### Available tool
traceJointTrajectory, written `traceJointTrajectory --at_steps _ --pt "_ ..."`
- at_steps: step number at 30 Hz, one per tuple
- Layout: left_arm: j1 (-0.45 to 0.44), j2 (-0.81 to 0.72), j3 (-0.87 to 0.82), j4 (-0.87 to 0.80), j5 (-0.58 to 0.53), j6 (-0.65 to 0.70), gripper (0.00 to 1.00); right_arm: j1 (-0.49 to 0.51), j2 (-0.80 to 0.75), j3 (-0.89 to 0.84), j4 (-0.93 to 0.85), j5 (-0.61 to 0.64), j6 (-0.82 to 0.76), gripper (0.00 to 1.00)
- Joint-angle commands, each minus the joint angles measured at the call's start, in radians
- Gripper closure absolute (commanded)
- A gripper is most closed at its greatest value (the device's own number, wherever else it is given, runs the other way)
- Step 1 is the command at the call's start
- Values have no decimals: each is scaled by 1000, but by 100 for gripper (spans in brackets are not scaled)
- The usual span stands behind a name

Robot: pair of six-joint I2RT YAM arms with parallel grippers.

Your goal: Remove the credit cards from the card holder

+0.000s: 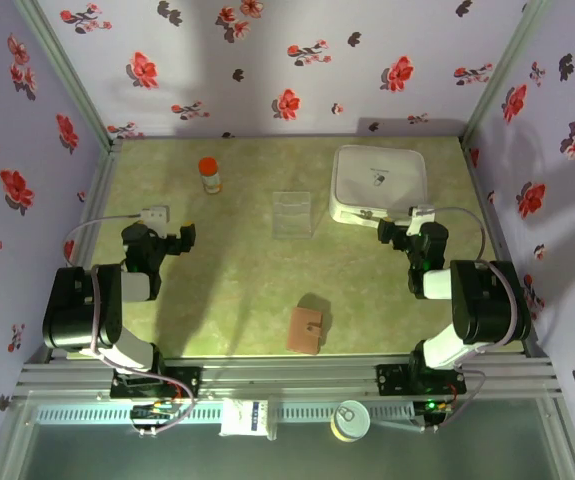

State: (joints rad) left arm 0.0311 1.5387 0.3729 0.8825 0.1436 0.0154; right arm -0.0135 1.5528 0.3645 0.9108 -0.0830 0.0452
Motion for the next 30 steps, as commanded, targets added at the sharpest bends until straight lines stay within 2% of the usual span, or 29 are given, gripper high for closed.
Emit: traceJointTrajectory --at_steps 1,30 --pt "6 0 -4 38 19 26 0 -5 8 -2 34 -3 -4 1" --pt "6 -1 1 29 -4 15 0 -5 8 5 23 2 -2 1"
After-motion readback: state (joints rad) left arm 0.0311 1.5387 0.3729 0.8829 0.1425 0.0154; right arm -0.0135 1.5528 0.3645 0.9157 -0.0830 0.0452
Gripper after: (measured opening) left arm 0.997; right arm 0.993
